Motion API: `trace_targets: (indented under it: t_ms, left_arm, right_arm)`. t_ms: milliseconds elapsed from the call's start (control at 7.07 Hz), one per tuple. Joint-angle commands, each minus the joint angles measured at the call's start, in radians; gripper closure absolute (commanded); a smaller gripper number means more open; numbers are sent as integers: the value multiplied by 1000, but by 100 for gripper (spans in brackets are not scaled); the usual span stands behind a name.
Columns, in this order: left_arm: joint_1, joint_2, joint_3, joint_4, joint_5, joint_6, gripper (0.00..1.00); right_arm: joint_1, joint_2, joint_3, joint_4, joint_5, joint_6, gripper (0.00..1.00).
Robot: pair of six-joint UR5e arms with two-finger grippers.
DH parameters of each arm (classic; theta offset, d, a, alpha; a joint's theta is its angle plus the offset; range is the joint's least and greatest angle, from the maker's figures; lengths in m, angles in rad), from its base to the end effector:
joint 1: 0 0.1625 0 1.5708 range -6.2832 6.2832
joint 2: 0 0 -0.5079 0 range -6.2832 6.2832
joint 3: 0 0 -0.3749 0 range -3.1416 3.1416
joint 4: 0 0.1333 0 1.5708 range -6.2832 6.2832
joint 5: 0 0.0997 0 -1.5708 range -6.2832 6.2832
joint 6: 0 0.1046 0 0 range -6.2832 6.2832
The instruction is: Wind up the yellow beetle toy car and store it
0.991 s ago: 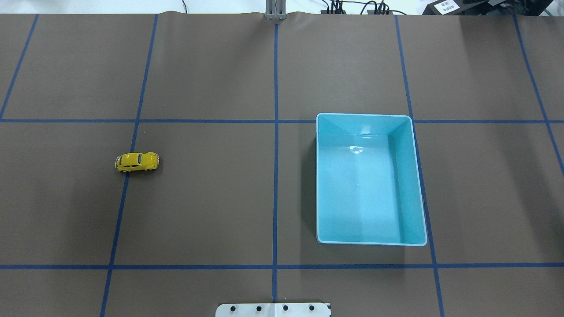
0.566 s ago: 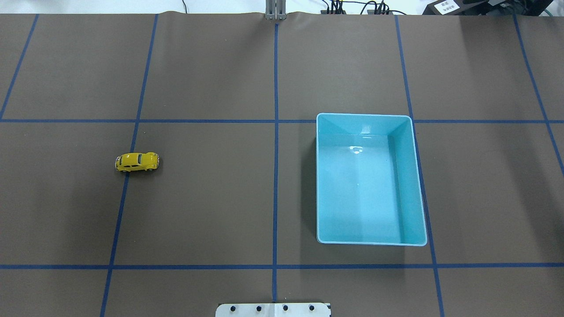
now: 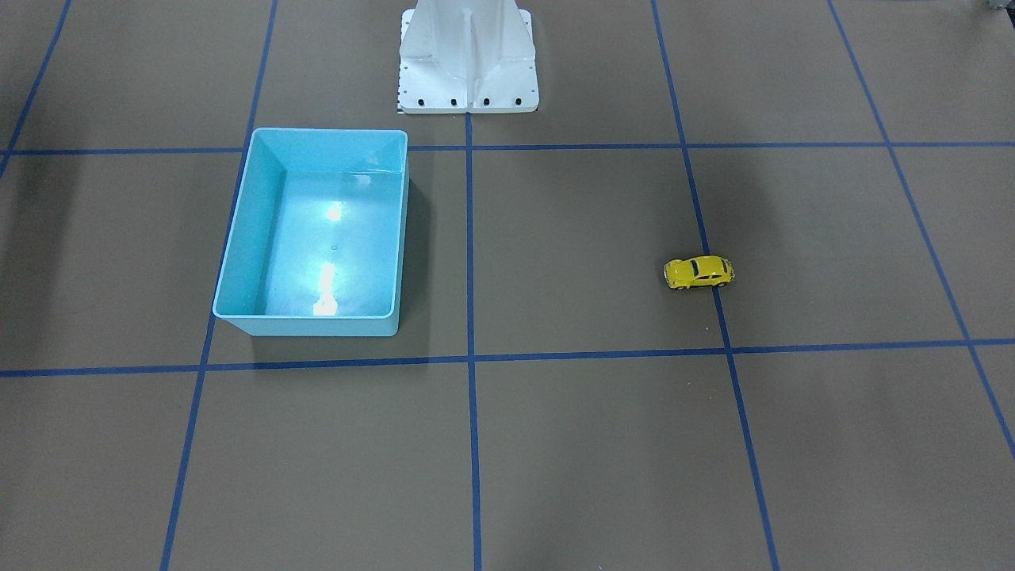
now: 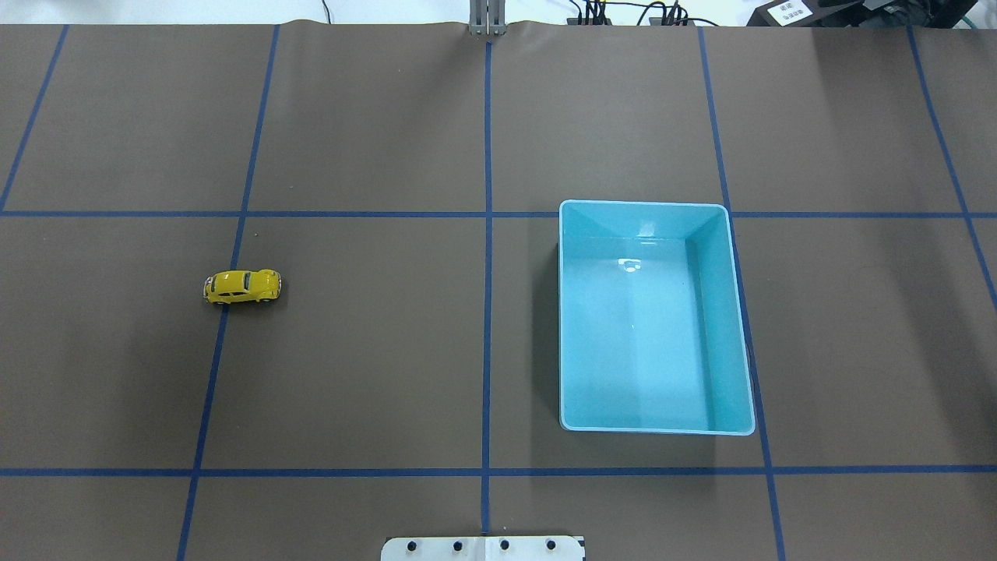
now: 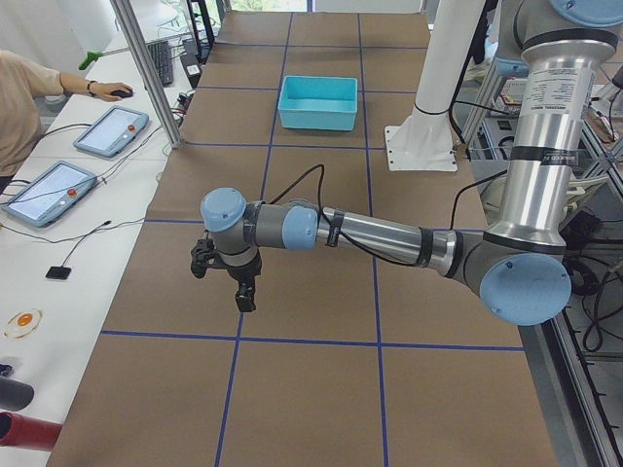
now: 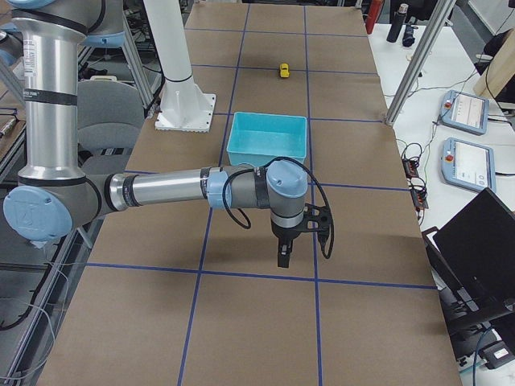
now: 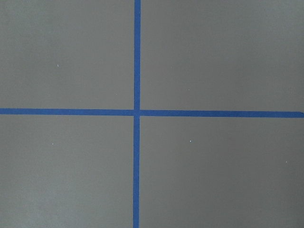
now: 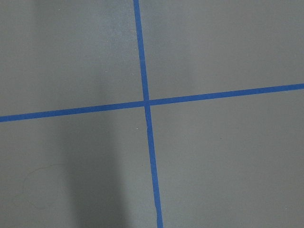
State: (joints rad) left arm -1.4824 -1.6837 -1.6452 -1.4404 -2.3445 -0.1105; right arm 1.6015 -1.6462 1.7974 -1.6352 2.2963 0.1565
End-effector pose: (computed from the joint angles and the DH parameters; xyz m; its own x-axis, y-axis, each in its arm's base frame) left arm -0.0132 -0.5326 0.6664 0.7144 -0.0075 -0.6997 -0.0094 0.9997 -0.0204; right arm 0.0773 -0.4363 0.6818 0.7357 0.1211 0.6664 -0.1470 0.9890 -0.0174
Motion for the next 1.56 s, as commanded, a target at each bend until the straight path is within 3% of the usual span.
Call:
trace_targets:
  t_ms: [0,566,991,1274,1415]
  left_arm:
    - [1,5,1,0,-1,2,0]
    - [17,2,-5,0,-3,3,0]
    - [280,-14,-155,9,10,35,0]
    - [429,-130,-166,9,34,35,0]
    - [530,-186,-163,11,112,32,0]
  right_arm:
    - [0,-3,0,0,0,0,0]
    - [0,-7,7,0,0,0,0]
    - [6,-9,22,-2,2,0,0]
    - [17,-21,36,-32,3,0,0]
    - [21,-21,36,-35,3,0,0]
